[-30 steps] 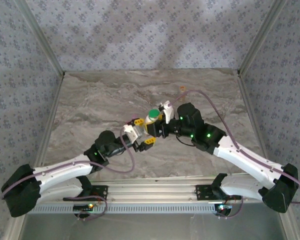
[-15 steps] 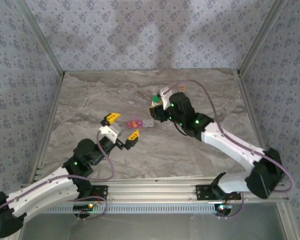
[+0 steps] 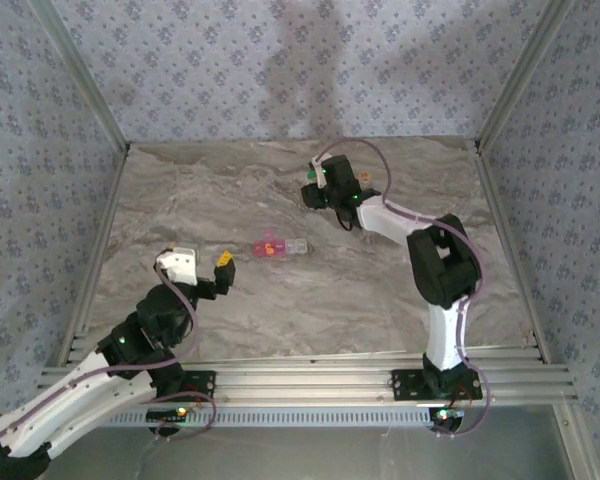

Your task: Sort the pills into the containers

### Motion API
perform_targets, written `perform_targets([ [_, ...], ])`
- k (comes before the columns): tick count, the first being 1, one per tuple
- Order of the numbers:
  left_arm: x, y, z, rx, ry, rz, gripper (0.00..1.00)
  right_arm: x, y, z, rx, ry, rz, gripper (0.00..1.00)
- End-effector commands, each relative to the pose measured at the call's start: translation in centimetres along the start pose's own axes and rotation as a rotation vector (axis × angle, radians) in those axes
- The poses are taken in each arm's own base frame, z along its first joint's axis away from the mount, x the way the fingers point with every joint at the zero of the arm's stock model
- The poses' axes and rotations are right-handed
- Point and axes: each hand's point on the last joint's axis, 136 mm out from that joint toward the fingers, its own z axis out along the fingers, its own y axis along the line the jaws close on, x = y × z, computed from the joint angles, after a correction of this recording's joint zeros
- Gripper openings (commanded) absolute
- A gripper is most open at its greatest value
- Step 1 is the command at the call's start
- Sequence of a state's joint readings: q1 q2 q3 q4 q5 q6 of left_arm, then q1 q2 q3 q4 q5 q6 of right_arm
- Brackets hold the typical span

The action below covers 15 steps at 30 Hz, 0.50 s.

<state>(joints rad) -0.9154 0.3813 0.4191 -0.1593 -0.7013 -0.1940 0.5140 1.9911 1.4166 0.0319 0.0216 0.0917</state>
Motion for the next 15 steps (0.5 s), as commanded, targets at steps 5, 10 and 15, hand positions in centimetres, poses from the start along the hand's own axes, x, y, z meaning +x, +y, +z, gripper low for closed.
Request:
perform_targets([
  [5, 3.9, 0.0, 0.5, 0.012, 0.069, 0.03, 0.99, -0.4, -0.5, 3.6, 0.006, -0.014, -0.019, 0.2],
  [10, 4.6, 0.0, 0.8, 0.017, 0.041, 0.022, 0.99, 0.7, -0.7, 4.8, 0.001, 0.004, -0.004, 0.21],
  [15, 4.6, 0.0, 0.9, 0.033, 0.025, 0.005, 0.99, 1.2, -1.0, 5.5, -0.01, 0.012, 0.03, 0.33],
])
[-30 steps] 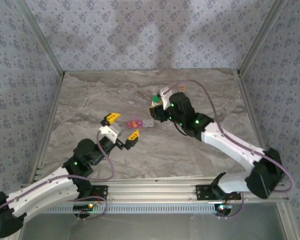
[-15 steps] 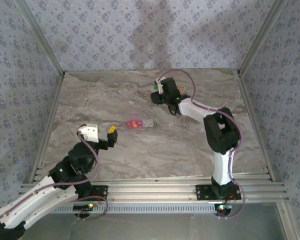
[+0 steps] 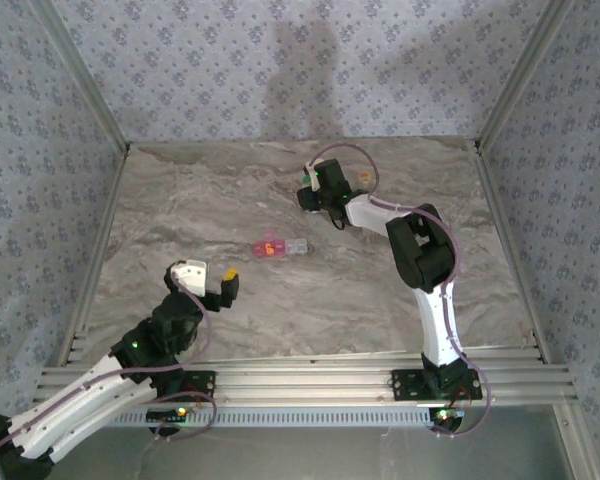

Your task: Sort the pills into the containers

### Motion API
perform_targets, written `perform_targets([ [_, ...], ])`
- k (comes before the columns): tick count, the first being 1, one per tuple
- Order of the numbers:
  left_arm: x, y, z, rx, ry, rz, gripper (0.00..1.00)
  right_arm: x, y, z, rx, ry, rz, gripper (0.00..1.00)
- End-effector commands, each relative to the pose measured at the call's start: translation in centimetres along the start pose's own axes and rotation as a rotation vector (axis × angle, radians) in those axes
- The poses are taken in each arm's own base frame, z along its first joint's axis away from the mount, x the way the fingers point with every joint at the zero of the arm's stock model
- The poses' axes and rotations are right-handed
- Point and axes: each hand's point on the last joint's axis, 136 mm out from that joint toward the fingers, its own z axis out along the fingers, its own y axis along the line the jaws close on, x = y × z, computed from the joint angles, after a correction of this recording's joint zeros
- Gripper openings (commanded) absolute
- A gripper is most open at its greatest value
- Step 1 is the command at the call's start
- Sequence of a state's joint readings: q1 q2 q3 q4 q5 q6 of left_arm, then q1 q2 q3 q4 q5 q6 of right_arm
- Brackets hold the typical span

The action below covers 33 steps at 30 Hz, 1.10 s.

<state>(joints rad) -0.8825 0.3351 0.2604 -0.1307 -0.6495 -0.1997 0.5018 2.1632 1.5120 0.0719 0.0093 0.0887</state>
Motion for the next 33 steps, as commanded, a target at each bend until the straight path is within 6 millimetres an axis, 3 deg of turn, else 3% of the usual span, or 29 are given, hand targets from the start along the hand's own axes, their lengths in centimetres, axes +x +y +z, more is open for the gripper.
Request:
perform_targets([
  [1, -1.1, -0.4, -0.1, 0.028, -0.049, -0.038, 0.99, -0.8, -0.4, 0.4, -0.012, -0.019, 0.033, 0.39],
  [10, -2.8, 0.4, -0.3, -0.001, -0.07, -0.116, 0.99, -2.5, 0.9, -3.0, -0.121, -0.03, 0.039, 0.68],
  [15, -4.2, 1.2, 0.2, -0.071, -0.085, -0.196, 0.99, -3.2, 1.1, -6.7, -0.159, -0.048, 0.019, 0.73],
  [18, -5.9, 0.7, 1.3, -0.073, -0.098, -0.231, 0.99, -3.8, 1.4, -9.1, -0.19, -0.06, 0.022, 0.75],
  [22, -7.7, 1.0, 5.1, -0.16, -0.015, -0.291, 0.99, -5.1, 1.5, -11.1, -0.242, -0.062, 0.034, 0.76],
  [27, -8.4, 0.2, 13.3, -0.072, 0.148, -0.562, 0.98, -6.6, 0.3, -10.5, -0.309, -0.056, 0.187, 0.73],
  [30, -9.2, -2.0, 18.1, 0.047, 0.171, -0.629, 0.75, -7.2, -0.7, -9.3, -0.332, -0.052, 0.274, 0.69],
  [33, -9.8, -5.0, 22.2, 0.159, 0.208, -0.66, 0.63, -7.4, -1.5, -8.1, -0.333, -0.053, 0.318, 0.64],
])
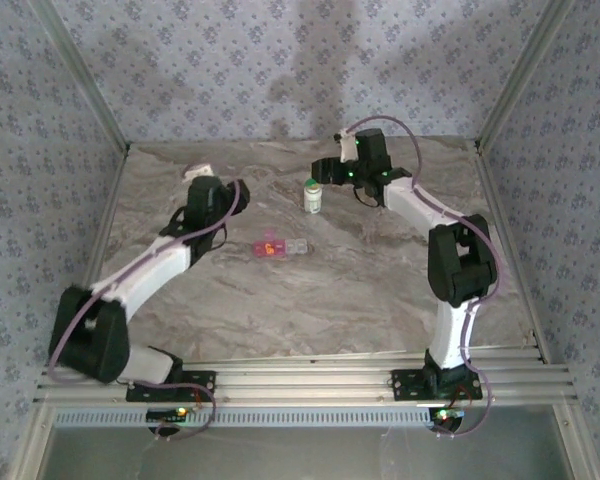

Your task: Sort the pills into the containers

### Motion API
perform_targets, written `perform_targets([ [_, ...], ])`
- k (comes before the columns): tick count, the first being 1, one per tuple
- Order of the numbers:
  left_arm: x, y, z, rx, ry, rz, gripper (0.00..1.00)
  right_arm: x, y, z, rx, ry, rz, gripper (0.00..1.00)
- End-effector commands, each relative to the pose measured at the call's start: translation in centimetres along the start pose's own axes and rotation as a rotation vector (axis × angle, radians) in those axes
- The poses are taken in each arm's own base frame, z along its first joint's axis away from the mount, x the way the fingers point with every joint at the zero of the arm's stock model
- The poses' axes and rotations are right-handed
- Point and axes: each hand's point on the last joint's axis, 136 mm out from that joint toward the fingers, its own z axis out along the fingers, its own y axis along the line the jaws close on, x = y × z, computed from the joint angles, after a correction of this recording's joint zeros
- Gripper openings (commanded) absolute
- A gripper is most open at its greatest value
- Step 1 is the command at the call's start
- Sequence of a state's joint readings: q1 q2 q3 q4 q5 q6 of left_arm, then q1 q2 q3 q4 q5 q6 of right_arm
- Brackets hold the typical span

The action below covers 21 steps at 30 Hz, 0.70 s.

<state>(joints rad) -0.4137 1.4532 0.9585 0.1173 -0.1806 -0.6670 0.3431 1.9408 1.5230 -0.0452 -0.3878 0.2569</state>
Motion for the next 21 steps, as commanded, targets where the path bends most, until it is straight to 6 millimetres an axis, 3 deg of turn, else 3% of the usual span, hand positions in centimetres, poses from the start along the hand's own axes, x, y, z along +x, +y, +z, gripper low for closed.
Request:
perform_targets([
  [1, -0.1, -6.5, 2.6, 0.242, 0.084, -0.088, 0.62, 0.2, -0.5, 1.3, -0.035, 0.025, 0.099, 0.64],
  [5, 1.7, -8.9, 6.1, 0.242, 0.146, -0.087, 0.63, 0.5, -1.5, 2.3, -0.024, 0.021, 0.119, 0.61],
  [11, 4.4, -11.1, 9.5, 0.247, 0.203, -0.073, 0.6, 1.2, -1.8, 3.7, -0.056, 0.032, 0.147, 0.57],
  [17, 7.1, -12.5, 10.7, 0.255, 0.25, -0.042, 0.53, 2.5, -2.1, 4.0, -0.067, 0.039, 0.172, 0.53],
  [21, 8.5, -12.3, 11.1, 0.244, 0.272, -0.041, 0.52, 3.5, -2.5, 4.0, -0.069, 0.047, 0.188, 0.5],
])
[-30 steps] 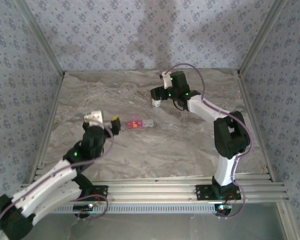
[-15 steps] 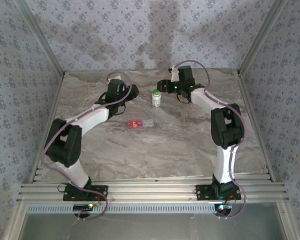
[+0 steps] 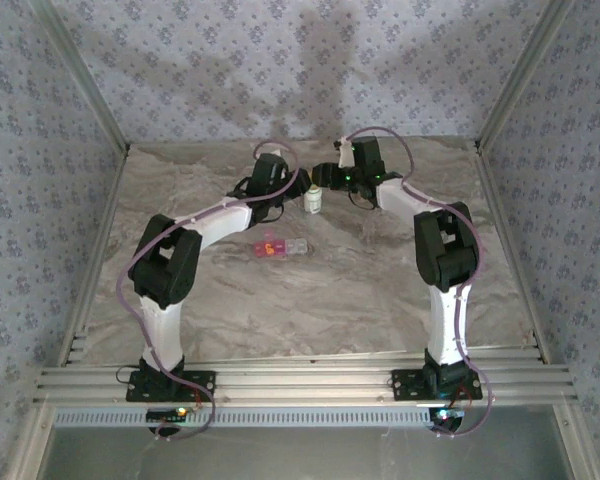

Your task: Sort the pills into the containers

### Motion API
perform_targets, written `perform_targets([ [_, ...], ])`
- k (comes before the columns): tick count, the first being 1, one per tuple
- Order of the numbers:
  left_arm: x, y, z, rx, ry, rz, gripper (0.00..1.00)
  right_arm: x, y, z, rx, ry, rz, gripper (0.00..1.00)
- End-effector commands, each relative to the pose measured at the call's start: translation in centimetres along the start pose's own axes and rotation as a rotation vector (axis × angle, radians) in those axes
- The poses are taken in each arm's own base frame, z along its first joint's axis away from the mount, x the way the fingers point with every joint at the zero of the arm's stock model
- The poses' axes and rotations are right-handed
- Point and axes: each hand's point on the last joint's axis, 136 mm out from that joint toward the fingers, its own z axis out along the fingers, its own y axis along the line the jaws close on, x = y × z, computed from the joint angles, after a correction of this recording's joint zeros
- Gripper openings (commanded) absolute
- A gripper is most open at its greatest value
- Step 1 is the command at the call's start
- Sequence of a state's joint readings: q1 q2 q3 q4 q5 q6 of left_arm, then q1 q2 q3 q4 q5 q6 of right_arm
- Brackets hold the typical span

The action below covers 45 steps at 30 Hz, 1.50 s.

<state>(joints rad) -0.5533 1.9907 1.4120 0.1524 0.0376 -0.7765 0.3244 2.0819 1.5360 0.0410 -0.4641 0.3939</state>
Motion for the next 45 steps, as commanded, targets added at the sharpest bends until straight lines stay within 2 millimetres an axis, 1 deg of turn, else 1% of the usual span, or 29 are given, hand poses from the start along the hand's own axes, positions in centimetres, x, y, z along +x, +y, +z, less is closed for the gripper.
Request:
perform_targets([
  [1, 0.6, -0.7, 0.5, 0.015, 0.018, 0.0, 0.52, 0.6, -0.3, 0.1, -0.025, -0.001, 0.025, 0.49],
  [10, 2.4, 0.8, 1.6, -0.011, 0.049, -0.012, 0.5, 2.5, -1.4, 0.2, -0.007, 0.022, 0.025, 0.46],
  [13, 3.3, 1.1, 1.9, -0.012, 0.058, -0.017, 0.49, 3.1, -1.7, 0.3, -0.009, 0.029, 0.034, 0.46],
  [15, 4.3, 1.5, 2.2, -0.017, 0.077, -0.034, 0.49, 3.8, -1.8, 0.4, -0.012, 0.039, 0.038, 0.45],
  [16, 4.7, 1.9, 2.4, -0.021, 0.084, -0.043, 0.48, 4.1, -1.9, 0.4, -0.011, 0.042, 0.039, 0.44],
  [18, 5.8, 2.8, 2.7, -0.031, 0.097, -0.068, 0.42, 4.7, -2.2, 0.3, -0.001, 0.045, 0.039, 0.44],
  [24, 8.7, 5.4, 3.2, -0.064, 0.126, -0.114, 0.4, 6.5, -3.2, 0.8, 0.017, 0.073, 0.064, 0.43],
  [32, 12.1, 8.6, 3.5, -0.111, 0.152, -0.162, 0.28, 8.3, -4.2, 1.8, 0.046, 0.103, 0.112, 0.4],
  [34, 12.7, 9.2, 3.5, -0.122, 0.158, -0.163, 0.27, 8.2, -4.1, 2.0, 0.036, 0.097, 0.126, 0.4],
  [36, 12.5, 9.3, 3.5, -0.126, 0.157, -0.152, 0.27, 7.3, -3.5, 1.8, 0.015, 0.077, 0.143, 0.4],
  [38, 11.5, 8.9, 3.3, -0.12, 0.147, -0.139, 0.27, 5.8, -2.9, 1.3, 0.005, 0.046, 0.145, 0.4],
  [41, 8.9, 7.4, 2.8, -0.11, 0.117, -0.103, 0.27, 3.0, -1.7, 0.4, -0.002, 0.004, 0.13, 0.4],
  [45, 4.8, 4.3, 2.0, -0.076, 0.065, -0.052, 0.28, -0.7, -0.3, -1.2, -0.033, -0.064, 0.158, 0.41],
])
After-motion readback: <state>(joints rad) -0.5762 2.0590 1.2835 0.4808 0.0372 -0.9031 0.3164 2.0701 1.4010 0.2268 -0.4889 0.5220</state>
